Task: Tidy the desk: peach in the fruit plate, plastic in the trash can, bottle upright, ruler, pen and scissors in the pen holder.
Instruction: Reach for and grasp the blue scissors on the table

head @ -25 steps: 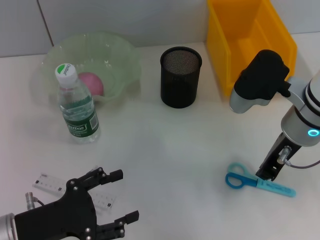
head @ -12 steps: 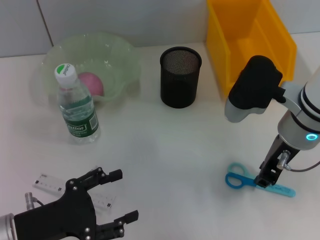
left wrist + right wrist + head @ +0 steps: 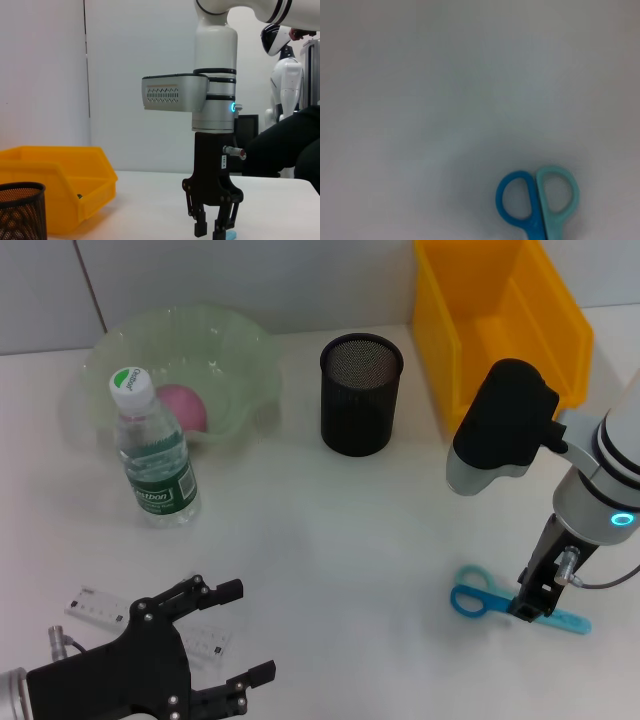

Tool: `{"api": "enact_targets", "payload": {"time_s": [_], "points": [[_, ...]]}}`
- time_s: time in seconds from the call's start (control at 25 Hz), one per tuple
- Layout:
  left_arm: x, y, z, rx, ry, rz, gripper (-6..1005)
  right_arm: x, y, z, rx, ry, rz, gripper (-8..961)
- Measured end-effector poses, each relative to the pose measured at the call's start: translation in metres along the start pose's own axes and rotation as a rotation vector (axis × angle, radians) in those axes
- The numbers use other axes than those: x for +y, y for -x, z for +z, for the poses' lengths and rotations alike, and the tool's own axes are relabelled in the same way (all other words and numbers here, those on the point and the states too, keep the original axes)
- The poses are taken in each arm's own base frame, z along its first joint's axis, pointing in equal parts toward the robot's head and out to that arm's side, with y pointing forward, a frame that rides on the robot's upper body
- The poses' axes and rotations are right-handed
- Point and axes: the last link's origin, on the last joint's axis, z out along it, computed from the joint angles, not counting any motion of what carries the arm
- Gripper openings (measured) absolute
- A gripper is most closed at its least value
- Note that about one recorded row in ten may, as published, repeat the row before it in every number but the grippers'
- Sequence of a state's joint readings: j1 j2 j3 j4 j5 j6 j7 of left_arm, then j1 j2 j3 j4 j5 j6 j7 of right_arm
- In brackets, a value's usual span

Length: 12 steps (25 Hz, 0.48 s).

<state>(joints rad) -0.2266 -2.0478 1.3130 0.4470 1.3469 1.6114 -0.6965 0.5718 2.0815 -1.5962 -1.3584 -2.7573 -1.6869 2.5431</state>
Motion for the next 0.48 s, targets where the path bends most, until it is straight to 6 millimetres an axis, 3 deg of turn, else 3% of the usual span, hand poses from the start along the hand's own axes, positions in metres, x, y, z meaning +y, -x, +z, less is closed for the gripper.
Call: {"api": "enact_targets", "payload": {"time_s": [0.48], "points": [[0.0007,-0.0006,-0.0002,0.005,0.003,0.000,814,0.0019,0.0009,0.0023,0.002,-0.003,-0.015,379]]}}
